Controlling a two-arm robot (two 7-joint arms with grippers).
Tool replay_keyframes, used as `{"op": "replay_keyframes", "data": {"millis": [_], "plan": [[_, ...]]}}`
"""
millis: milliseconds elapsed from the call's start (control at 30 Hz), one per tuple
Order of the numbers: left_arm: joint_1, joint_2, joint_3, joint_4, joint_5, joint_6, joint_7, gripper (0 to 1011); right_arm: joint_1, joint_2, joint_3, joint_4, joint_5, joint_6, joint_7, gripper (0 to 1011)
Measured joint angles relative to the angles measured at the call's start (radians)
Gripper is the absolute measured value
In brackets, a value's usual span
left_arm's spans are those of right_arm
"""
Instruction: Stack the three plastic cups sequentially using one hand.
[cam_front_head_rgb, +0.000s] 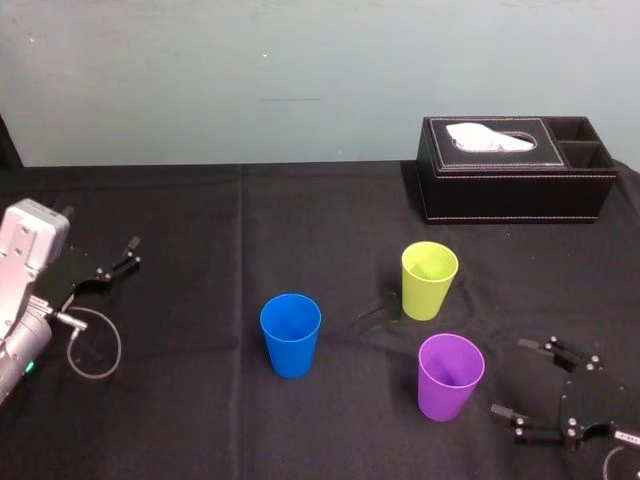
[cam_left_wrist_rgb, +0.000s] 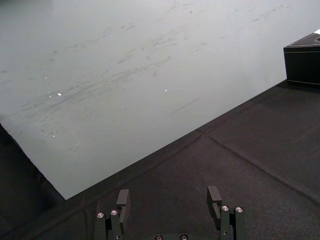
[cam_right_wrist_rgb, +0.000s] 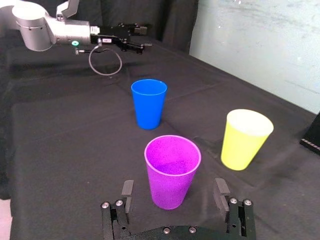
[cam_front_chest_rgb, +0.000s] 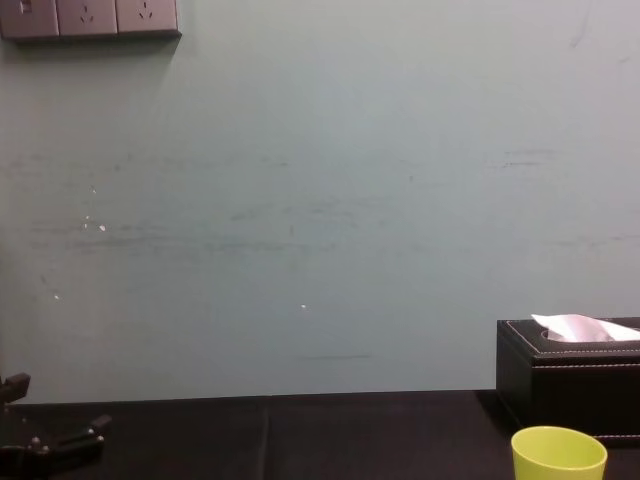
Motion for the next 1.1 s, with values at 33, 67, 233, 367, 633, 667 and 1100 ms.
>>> {"op": "replay_keyframes", "data": {"millis": [33, 67, 233, 367, 633, 667, 1100], "plan": [[0.000, 0.000, 0.000, 0.000, 0.000, 0.000, 0.000, 1010, 0.001, -0.002, -0.003, 0.001, -0.002, 0.001, 0.001, 1000], [0.000, 0.000, 0.000, 0.000, 0.000, 0.000, 0.000, 1010, 0.004, -0.006, -0.009, 0.004, -0.005, 0.003, 0.002, 1000], [0.000, 0.000, 0.000, 0.000, 0.000, 0.000, 0.000, 1010, 0.013, -0.018, -0.025, 0.013, -0.012, 0.010, 0.005, 1000], [0.000, 0.000, 0.000, 0.000, 0.000, 0.000, 0.000, 1010, 0.021, -0.027, -0.038, 0.021, -0.021, 0.011, 0.005, 1000], [0.000, 0.000, 0.000, 0.000, 0.000, 0.000, 0.000, 1010, 0.040, -0.049, -0.063, 0.045, -0.027, 0.017, 0.004, 1000], [0.000, 0.000, 0.000, 0.000, 0.000, 0.000, 0.000, 1010, 0.041, -0.050, -0.065, 0.047, -0.027, 0.018, 0.004, 1000], [0.000, 0.000, 0.000, 0.000, 0.000, 0.000, 0.000, 1010, 0.057, -0.067, -0.082, 0.064, -0.023, 0.026, 0.001, 1000]]}}
